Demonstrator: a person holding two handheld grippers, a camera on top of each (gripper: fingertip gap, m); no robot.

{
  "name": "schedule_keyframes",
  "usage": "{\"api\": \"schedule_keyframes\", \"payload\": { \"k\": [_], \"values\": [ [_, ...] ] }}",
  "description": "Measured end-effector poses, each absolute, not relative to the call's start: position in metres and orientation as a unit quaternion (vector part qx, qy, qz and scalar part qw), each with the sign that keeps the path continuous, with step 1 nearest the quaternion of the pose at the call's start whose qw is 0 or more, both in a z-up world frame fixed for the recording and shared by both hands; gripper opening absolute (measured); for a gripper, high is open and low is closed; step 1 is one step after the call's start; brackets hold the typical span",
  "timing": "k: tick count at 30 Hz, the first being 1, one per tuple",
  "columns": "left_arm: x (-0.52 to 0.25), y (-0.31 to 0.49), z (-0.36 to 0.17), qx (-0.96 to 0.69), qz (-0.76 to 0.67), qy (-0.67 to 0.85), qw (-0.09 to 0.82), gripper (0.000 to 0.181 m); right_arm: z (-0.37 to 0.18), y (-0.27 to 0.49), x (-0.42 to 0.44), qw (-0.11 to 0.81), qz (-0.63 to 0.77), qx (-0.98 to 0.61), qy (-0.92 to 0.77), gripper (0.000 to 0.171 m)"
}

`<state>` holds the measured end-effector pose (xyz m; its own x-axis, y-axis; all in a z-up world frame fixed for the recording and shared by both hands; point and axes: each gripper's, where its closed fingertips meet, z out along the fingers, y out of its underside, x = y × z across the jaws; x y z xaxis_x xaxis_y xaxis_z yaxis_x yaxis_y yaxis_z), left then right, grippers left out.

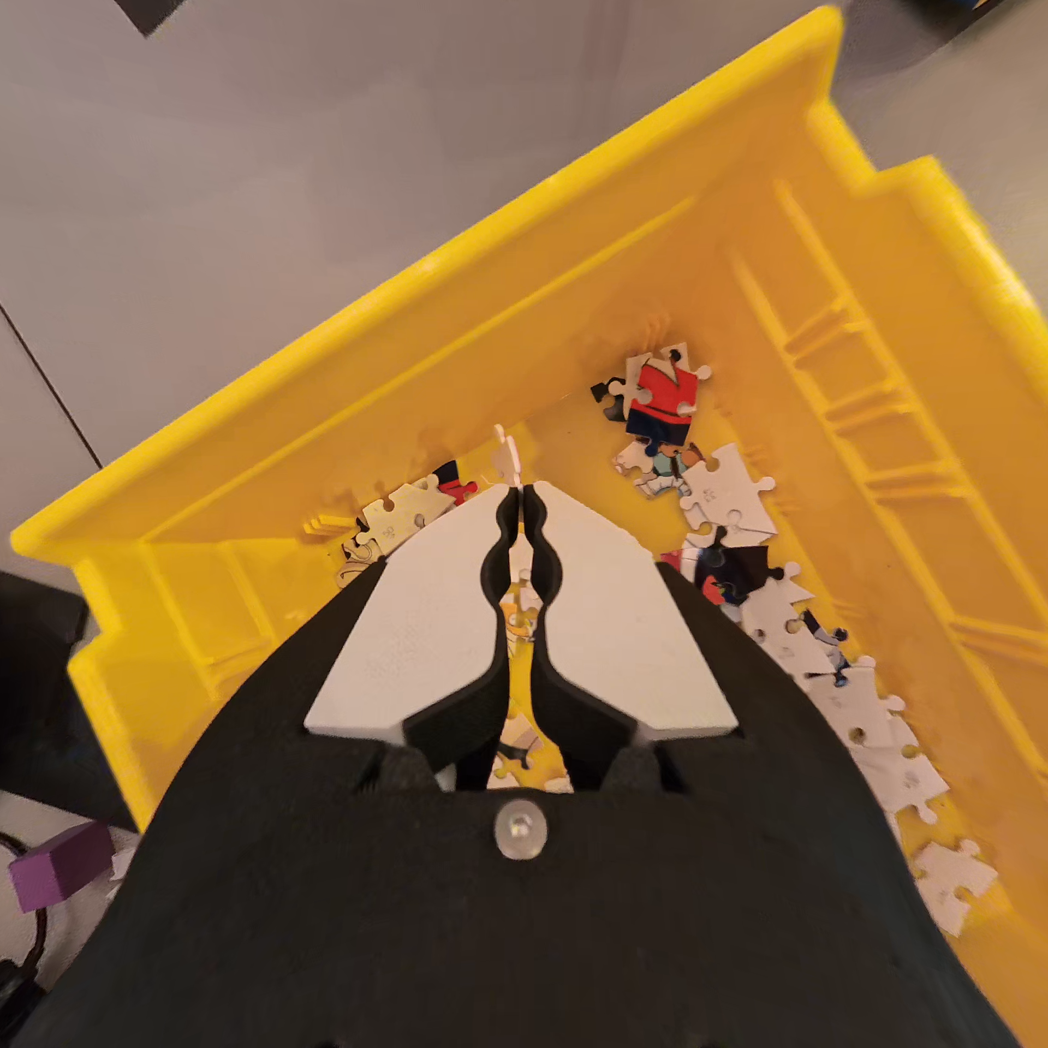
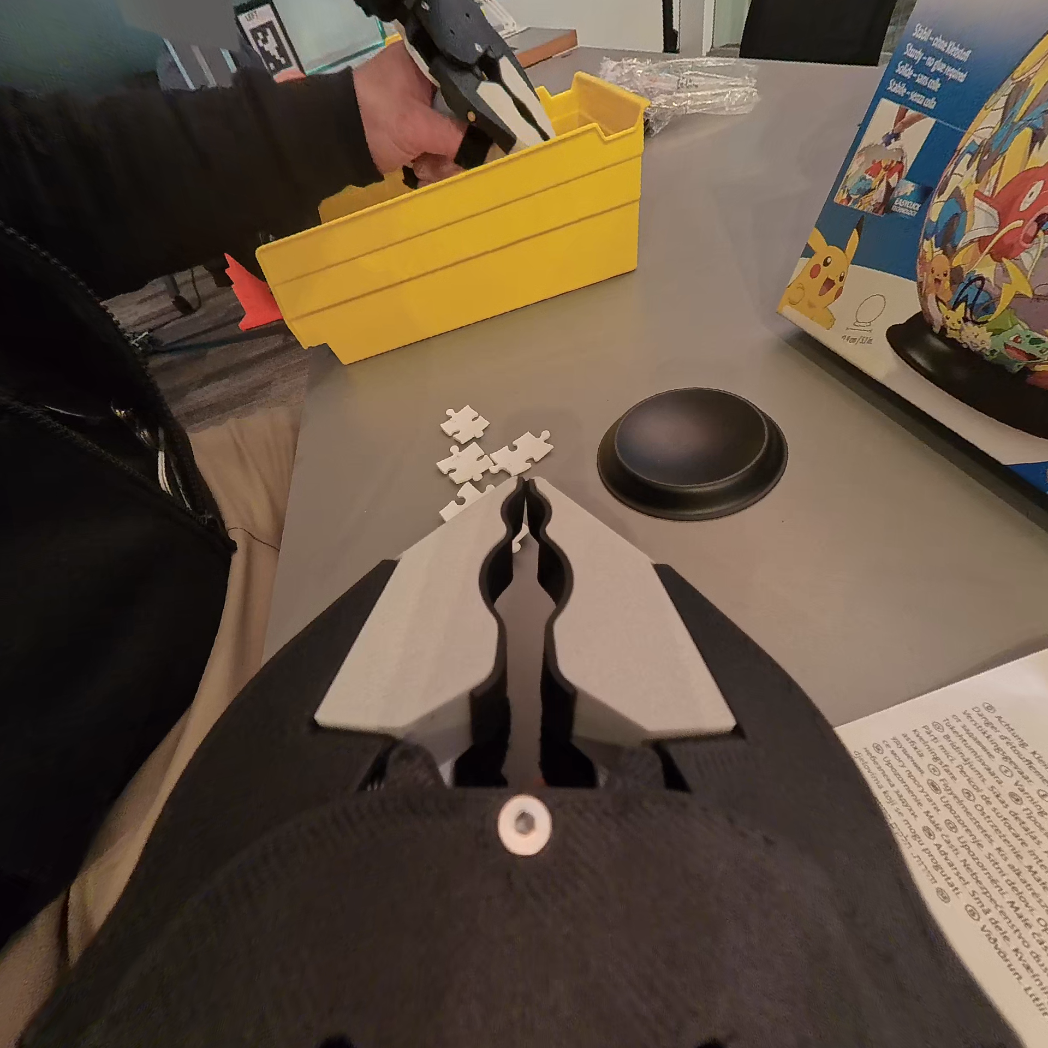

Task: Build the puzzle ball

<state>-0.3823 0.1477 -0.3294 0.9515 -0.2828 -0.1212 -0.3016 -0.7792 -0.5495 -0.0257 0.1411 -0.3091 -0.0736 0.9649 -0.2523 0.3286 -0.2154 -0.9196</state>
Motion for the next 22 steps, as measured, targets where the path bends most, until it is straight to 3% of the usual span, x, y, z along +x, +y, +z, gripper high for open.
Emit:
{"api": "schedule_keyframes", "payload": {
  "k": [7,13,16,22],
  "values": [
    [-0.339,0.136,-0.256,-0.906,0.030,0.188,0.377,0.002,-0.303,0.144,-0.024,0.332,0.505,-0.597,-0.527,0.000],
    [-0.229,0.124,-0.210,-0.856,0.025,0.286,0.429,0.002,-0.292,0.139,-0.014,0.329,0.533,-0.598,-0.499,0.000],
    [-0.158,0.120,-0.219,-0.837,-0.011,0.341,0.429,0.002,-0.288,0.136,-0.008,0.330,0.525,-0.607,-0.497,0.000],
    [-0.060,0.128,-0.289,-0.817,-0.073,0.423,0.385,0.002,-0.292,0.137,0.002,0.322,0.499,-0.636,-0.493,0.000]
  ]
}}
